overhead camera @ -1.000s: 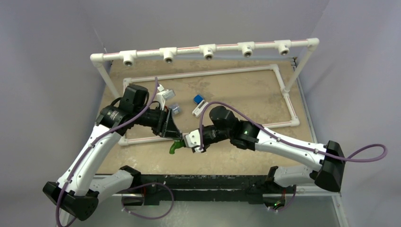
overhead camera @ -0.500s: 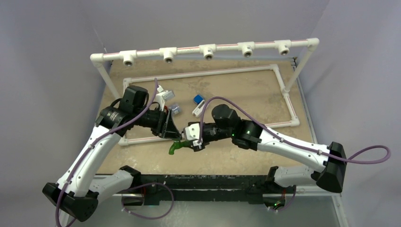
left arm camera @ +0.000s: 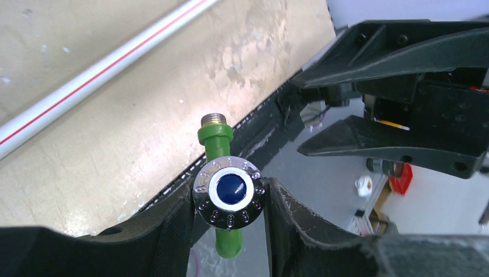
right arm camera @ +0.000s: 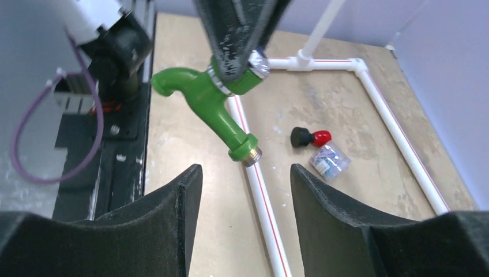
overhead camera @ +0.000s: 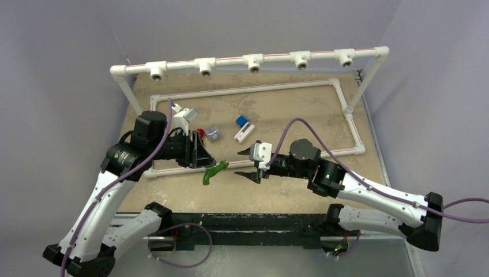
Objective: Install the water faucets
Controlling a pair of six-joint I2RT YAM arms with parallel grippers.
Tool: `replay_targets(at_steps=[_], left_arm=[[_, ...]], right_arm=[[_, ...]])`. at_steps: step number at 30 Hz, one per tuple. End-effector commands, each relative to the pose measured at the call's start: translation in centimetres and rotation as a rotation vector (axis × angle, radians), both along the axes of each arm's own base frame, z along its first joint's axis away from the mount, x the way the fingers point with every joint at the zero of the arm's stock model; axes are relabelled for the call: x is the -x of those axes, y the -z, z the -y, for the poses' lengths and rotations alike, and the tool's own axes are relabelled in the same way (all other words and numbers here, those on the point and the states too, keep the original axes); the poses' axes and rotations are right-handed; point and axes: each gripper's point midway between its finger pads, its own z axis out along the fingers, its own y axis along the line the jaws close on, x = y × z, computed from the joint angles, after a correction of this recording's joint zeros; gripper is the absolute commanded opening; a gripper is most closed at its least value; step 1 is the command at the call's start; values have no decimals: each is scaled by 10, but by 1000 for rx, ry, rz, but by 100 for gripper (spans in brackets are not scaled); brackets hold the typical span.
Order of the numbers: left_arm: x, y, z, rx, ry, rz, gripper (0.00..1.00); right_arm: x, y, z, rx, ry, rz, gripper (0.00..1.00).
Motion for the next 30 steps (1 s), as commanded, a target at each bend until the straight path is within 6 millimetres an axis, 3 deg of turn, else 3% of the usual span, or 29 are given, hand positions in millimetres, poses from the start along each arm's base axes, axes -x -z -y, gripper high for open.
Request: replay_targets(at_steps=[1,3,4,5,7,14,17,20,24,25,28,30], left_arm=[[-19,-11,-11,15,-208,23,0],[-22,-11,-16,16,-284,4,0],[-24,-10,-19,21,-323,-8,0],[-25,-9,-22,26,-360,-17,0],[-29,-8,-28,37,-442,-37,0],[-32,-1,-45,29,-636,-141,0],[-34,12,-56,-24,-738,-221,0],[-33,17,-63,-55,-814,-281,0],[-35,17,-71,-65,-884,-295,0],[-35,16,-71,-62,-887,-297,0],[-38,15,-77,-65,-924,-277,0],[-39,14,-81,-67,-944,-272,0]], right_arm=[[-19,-44,7,-227,192,-143,59],[-22,-51,9,-310,235,-225,63],[-17,-53,9,-344,216,-255,86],[-11,-53,7,-372,179,-269,98],[-4,-58,5,-425,136,-301,99],[-7,-65,-10,-482,142,-339,98],[9,-56,-39,-422,164,-298,98],[9,-61,-52,-446,217,-275,98],[3,-67,-57,-473,278,-265,99],[9,-67,-59,-487,243,-298,99],[-6,-73,-48,-604,348,-416,99],[-8,-73,-48,-592,361,-414,99]])
